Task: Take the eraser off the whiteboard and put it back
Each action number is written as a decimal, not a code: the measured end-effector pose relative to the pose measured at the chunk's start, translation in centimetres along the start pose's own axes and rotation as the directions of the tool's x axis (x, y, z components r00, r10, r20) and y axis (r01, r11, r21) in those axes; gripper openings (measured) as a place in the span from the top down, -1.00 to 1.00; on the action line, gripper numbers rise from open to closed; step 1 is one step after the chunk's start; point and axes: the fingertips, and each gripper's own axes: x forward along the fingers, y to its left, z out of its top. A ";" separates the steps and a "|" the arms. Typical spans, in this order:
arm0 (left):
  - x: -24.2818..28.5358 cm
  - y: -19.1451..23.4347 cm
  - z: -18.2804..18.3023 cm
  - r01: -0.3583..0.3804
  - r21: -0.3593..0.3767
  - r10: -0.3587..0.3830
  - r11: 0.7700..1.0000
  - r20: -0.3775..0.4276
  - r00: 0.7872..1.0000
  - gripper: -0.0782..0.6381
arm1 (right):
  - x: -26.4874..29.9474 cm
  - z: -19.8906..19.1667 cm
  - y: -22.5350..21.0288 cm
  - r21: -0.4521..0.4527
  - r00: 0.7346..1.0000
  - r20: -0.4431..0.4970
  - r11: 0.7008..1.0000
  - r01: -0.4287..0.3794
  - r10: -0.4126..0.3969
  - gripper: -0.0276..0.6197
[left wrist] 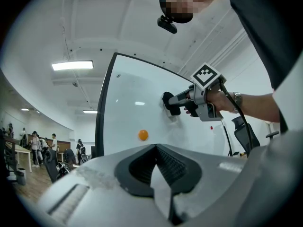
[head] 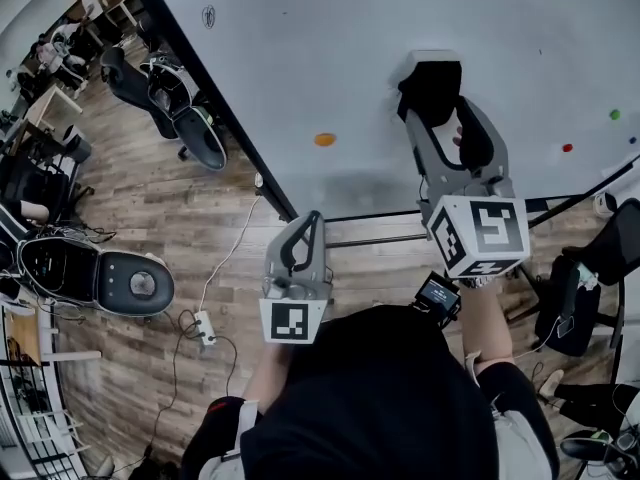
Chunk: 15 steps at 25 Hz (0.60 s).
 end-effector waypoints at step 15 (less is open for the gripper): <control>-5.1 0.9 0.3 0.043 -0.029 -0.042 0.999 0.009 0.999 0.77 | -5.6 -2.0 5.2 0.066 0.999 -0.046 0.998 0.018 -0.015 0.28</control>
